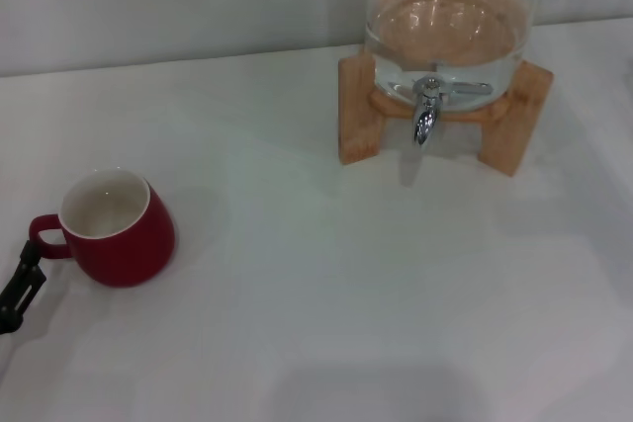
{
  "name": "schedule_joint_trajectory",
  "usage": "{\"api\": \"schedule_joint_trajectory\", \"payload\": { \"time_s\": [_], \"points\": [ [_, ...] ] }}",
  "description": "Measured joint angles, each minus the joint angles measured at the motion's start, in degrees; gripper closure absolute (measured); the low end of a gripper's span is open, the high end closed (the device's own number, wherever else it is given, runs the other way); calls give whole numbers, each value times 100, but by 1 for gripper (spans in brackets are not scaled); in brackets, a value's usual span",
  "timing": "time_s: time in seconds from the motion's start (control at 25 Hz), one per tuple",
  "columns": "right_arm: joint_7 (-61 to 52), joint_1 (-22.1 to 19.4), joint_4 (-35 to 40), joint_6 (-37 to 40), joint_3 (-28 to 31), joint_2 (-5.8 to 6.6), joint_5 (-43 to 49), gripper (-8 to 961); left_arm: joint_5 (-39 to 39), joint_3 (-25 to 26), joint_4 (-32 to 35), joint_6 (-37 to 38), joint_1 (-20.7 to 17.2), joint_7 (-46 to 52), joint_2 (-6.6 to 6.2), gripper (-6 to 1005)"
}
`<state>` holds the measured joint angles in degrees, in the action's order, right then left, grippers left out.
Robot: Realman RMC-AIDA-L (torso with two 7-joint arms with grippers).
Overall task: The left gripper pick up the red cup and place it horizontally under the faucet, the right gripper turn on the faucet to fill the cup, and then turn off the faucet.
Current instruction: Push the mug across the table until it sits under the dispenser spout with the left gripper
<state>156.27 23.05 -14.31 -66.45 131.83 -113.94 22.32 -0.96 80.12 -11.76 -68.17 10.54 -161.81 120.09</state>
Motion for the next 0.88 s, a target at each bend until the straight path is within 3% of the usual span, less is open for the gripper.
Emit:
{"api": "schedule_joint_trajectory", "payload": {
  "time_s": [0.88],
  "points": [
    [0,-24,-46,-113,0,-41,0,332,-63,3,-28,489,169,0,-18,156]
  ]
}}
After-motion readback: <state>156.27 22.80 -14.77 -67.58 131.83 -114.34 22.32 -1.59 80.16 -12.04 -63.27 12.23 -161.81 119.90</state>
